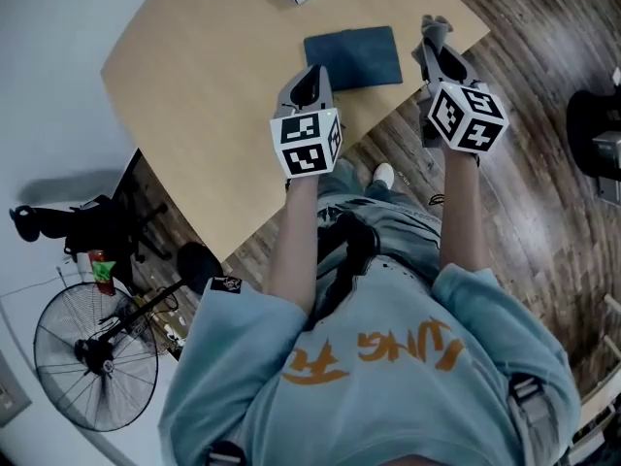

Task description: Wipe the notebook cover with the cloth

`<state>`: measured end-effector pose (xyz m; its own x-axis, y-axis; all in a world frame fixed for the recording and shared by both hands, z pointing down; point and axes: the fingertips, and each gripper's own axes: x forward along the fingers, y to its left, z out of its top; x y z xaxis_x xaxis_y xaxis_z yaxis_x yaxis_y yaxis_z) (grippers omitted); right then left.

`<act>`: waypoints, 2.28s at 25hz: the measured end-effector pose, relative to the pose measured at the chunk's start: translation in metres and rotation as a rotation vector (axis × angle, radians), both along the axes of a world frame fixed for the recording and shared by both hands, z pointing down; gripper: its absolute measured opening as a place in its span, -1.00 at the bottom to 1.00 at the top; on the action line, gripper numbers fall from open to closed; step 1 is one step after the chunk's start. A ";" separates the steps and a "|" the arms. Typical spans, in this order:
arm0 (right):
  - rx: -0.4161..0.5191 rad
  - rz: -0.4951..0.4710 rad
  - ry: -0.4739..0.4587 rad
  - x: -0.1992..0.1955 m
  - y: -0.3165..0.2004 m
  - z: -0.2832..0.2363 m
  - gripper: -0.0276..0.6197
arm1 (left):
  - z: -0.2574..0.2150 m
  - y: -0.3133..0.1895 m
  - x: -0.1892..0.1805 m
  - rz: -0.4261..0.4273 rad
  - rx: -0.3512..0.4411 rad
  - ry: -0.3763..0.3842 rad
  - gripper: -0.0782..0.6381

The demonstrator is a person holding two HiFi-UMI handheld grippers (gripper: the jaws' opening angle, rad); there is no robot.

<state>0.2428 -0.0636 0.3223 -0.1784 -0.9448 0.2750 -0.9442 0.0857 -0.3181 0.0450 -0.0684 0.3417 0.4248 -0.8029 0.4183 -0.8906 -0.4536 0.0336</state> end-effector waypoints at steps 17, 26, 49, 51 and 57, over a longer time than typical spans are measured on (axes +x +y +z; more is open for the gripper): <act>-0.076 -0.107 0.027 -0.032 -0.016 0.025 -0.83 | 0.035 -0.007 -0.018 -0.051 -0.087 0.026 -0.73; -0.115 -0.178 0.017 -0.074 -0.029 0.048 -0.83 | 0.056 -0.003 -0.060 -0.122 -0.127 0.016 -0.73; -0.257 -0.392 -0.029 -0.179 -0.041 0.114 -0.83 | 0.103 0.008 -0.118 -0.238 -0.252 -0.015 -0.73; -0.273 -0.405 -0.028 -0.184 -0.043 0.119 -0.83 | 0.106 0.007 -0.119 -0.241 -0.263 -0.012 -0.73; -0.321 -0.455 -0.004 -0.206 -0.044 0.133 -0.83 | 0.114 0.003 -0.129 -0.265 -0.291 0.007 -0.73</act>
<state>0.0369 -0.1081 0.4551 -0.5508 -0.6410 0.5345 -0.8331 0.3828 -0.3993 -0.0836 -0.0654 0.4557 0.2220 -0.7335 0.6424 -0.9749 -0.1787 0.1330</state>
